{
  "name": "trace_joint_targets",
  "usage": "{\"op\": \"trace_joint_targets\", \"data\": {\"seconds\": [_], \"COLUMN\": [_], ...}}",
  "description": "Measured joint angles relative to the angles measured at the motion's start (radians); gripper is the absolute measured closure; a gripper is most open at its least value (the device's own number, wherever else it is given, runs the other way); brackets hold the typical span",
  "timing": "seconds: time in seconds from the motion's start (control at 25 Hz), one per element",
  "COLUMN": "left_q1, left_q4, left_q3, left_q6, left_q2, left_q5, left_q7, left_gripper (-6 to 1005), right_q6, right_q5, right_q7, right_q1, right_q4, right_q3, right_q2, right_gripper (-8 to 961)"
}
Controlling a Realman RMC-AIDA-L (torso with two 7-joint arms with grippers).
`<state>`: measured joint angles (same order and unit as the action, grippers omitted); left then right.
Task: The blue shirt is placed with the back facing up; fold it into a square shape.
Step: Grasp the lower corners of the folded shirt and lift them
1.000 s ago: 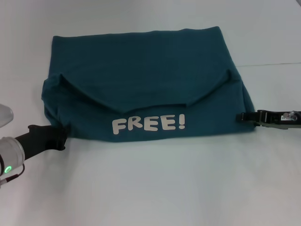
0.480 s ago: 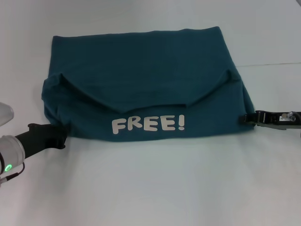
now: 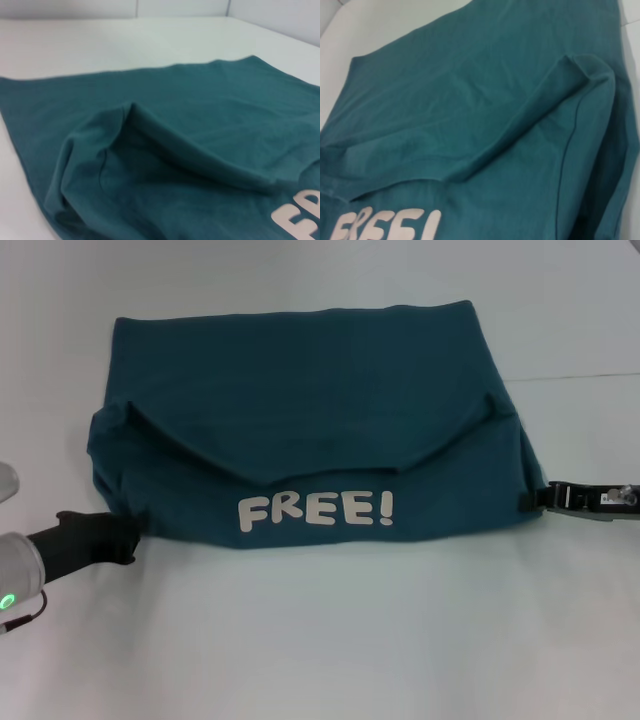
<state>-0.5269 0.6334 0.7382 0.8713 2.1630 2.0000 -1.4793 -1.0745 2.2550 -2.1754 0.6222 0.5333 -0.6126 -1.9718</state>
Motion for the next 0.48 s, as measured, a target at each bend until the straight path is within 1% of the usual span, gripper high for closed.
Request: {"op": "trace_joint_targets", "data": {"seconds": [0.08, 0.2, 0.32, 0.4, 0.48], "left_q1": [0.012, 0.037, 0.073, 0.096, 0.123], "left_q4": [0.026, 0.065, 0.128, 0.169, 0.212], "left_q3": [0.003, 0.009, 0.01, 0.008, 0.001], "left_q6": [0.027, 0.074, 0.147, 0.194, 0.257], "left_q2": [0.001, 0.002, 0.002, 0.001, 0.002], "left_q5": [0.017, 0.018, 0.021, 0.022, 0.022], "left_q7": [-0.03, -0.065, -0.123, -0.148, -0.178], "left_gripper": [989, 989, 990, 990, 990], "right_q6": [-0.014, -0.037, -0.075, -0.103, -0.14], "right_q5": [-0.014, -0.032, -0.043, -0.045, -0.045], "right_q7": [0.02, 0.042, 0.058, 0.065, 0.076], "right_q1": [-0.008, -0.018, -0.031, -0.044, -0.059], "right_q4": [0.006, 0.01, 0.025, 0.052, 0.088], "right_q3": [0.011, 0.017, 0.018, 0.019, 0.02], "right_q2": [0.001, 0.006, 0.012, 0.012, 0.004], "right_gripper": [917, 917, 917, 917, 917]}}
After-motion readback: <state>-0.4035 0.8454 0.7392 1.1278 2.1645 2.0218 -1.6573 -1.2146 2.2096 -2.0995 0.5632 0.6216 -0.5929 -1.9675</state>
